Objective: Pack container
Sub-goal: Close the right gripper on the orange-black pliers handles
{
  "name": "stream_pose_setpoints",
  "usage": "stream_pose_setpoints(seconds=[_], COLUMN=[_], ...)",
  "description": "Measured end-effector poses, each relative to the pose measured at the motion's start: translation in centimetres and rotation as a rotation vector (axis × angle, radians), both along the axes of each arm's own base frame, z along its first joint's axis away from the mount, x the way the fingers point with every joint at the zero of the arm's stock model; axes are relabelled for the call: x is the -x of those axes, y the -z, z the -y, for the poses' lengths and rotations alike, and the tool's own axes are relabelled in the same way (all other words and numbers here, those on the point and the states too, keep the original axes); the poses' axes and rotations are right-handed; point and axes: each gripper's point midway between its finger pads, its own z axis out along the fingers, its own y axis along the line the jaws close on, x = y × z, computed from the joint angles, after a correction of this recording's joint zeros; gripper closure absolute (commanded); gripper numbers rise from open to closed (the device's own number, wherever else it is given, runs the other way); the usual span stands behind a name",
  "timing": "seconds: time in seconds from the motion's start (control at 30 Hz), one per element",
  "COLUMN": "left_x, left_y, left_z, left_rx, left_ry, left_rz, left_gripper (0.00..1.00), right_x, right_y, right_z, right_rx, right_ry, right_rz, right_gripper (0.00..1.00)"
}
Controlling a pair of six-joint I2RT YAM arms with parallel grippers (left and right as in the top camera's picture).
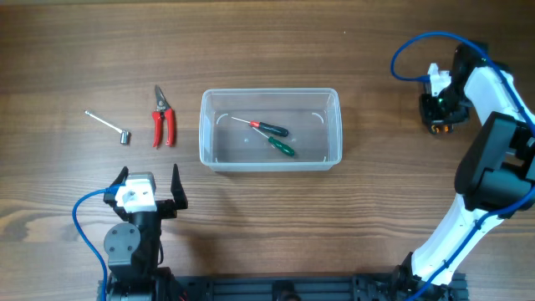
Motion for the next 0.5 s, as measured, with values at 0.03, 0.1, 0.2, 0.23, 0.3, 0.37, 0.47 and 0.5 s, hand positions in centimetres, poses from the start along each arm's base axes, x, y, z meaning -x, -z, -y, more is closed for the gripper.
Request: stream_pose_setpoints(seconds=[0.03, 0.1, 0.2, 0.23, 0.3, 0.37, 0.47, 0.5], left_x=[0.0, 0.0, 0.0, 0.0, 0.0, 0.0, 0.0, 0.0], left_y=[0.0, 0.0, 0.0, 0.0, 0.0, 0.0, 0.0, 0.0], left_z=[0.0, 0.0, 0.0, 0.0, 0.0, 0.0, 0.0, 0.0], left_rx=[0.000, 0.000, 0.000, 0.000, 0.000, 0.000, 0.000, 0.000], left_ry=[0.000, 0.000, 0.000, 0.000, 0.000, 0.000, 0.000, 0.000], left_rz=[0.000, 0.000, 0.000, 0.000, 0.000, 0.000, 0.000, 0.000], left_gripper=[0.00, 0.00, 0.00, 0.00, 0.00, 0.00, 0.00, 0.00], right_x=[-0.4, -1.3, -2.9, -3.3, -3.6, -4.1, -4.9, -5.0], right_y=[-0.5, -1.6, -3.6, -4.3, -5.4, -7.0, -10.0, -11.2], right_z=[0.1, 0.4, 0.8, 0.9, 0.7, 0.5, -0.1, -0.5], right_rx=[0.003, 0.010, 0.024, 0.024, 0.017, 0.006, -0.012, -0.014], right_ry=[0.000, 0.001, 0.003, 0.003, 0.002, -0.002, -0.015, -0.026], right_rz=[0.010, 0.035, 0.091, 0.108, 0.134, 0.171, 0.239, 0.261], right_gripper=[0.96, 0.96, 0.96, 0.96, 0.96, 0.96, 0.96, 0.96])
